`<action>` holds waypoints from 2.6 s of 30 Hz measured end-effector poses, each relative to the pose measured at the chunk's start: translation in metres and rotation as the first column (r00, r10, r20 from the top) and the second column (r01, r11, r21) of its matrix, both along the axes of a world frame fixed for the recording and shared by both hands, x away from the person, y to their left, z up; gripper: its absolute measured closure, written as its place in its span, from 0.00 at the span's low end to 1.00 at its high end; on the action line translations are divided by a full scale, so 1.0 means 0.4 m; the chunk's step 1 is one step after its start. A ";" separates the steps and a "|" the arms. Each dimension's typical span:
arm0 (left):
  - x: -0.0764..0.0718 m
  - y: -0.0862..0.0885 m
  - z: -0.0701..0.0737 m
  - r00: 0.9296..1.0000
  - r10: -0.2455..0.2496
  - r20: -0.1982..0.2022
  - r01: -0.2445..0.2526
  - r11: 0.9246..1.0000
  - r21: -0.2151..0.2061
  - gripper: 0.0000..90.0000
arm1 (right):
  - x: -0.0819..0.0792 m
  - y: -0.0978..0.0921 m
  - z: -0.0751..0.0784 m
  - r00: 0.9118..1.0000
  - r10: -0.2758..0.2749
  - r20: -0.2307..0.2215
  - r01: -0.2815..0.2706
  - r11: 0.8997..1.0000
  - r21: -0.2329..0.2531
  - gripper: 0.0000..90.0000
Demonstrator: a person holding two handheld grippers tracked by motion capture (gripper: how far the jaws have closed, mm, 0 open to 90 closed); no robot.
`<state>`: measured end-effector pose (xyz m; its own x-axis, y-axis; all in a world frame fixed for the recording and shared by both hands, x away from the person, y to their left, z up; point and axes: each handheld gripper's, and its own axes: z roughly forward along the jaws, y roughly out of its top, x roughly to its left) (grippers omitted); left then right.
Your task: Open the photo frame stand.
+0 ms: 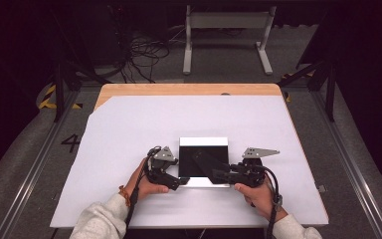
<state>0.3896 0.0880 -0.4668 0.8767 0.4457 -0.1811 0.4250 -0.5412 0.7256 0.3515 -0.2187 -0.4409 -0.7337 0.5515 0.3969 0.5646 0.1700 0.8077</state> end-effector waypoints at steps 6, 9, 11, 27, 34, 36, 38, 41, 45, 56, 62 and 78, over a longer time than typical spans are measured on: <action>0.018 -0.012 0.001 0.999 -0.004 -0.032 0.003 1.000 -0.025 0.18 | -0.008 0.001 0.005 0.999 0.020 0.036 -0.019 1.000 -0.012 0.68; 0.030 -0.016 0.005 0.999 -0.003 -0.038 0.002 0.999 -0.045 0.18 | -0.012 0.002 0.008 0.998 0.030 0.052 -0.029 0.999 -0.019 0.68; 0.032 -0.017 0.010 1.000 -0.002 -0.025 0.001 0.998 -0.057 0.22 | -0.014 0.002 0.009 0.998 0.035 0.060 -0.033 0.999 -0.022 0.68; 0.033 0.000 0.061 0.984 0.099 0.150 -0.089 0.993 -0.076 0.48 | 0.001 0.006 0.022 0.999 -0.008 0.052 0.010 1.000 -0.027 0.75; 0.023 0.011 0.081 0.962 0.133 0.238 -0.119 0.990 -0.071 0.56 | 0.006 0.021 0.025 0.997 -0.014 0.077 0.019 0.998 -0.057 0.78; 0.018 0.014 0.085 0.959 0.126 0.253 -0.112 0.991 -0.069 0.57 | 0.004 0.022 0.025 0.997 -0.013 0.080 0.019 0.998 -0.064 0.78; 0.014 0.022 0.086 0.959 0.119 0.257 -0.100 0.991 -0.085 0.59 | -0.004 0.023 0.025 0.995 -0.007 0.096 0.016 0.996 -0.085 0.78; 0.011 0.023 0.083 0.966 0.100 0.237 -0.076 0.991 -0.108 0.56 | -0.015 0.027 0.028 0.993 -0.004 0.119 0.017 0.994 -0.111 0.78; 0.013 0.016 0.070 0.978 0.064 0.200 -0.045 0.994 -0.103 0.51 | -0.025 0.029 0.027 0.990 0.007 0.141 0.012 0.991 -0.134 0.78; 0.018 -0.026 0.031 0.990 -0.034 0.139 0.033 0.999 0.009 0.54 | -0.036 0.030 0.027 0.985 0.026 0.169 0.001 0.988 -0.157 0.78; 0.015 -0.026 0.031 0.989 -0.027 0.148 0.025 1.000 0.014 0.59 | -0.036 0.031 0.028 0.984 0.025 0.179 0.005 0.986 -0.167 0.78; 0.022 -0.033 0.037 0.966 0.031 0.258 -0.045 0.998 0.049 0.63 | -0.023 0.042 0.018 0.977 -0.006 0.212 0.053 0.974 -0.221 0.80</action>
<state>0.3985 0.0750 -0.4518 0.8729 0.4824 0.0733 0.2490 -0.5695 0.7834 0.3423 -0.2021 -0.4335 -0.7689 0.6313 0.1009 0.3954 0.3456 0.8510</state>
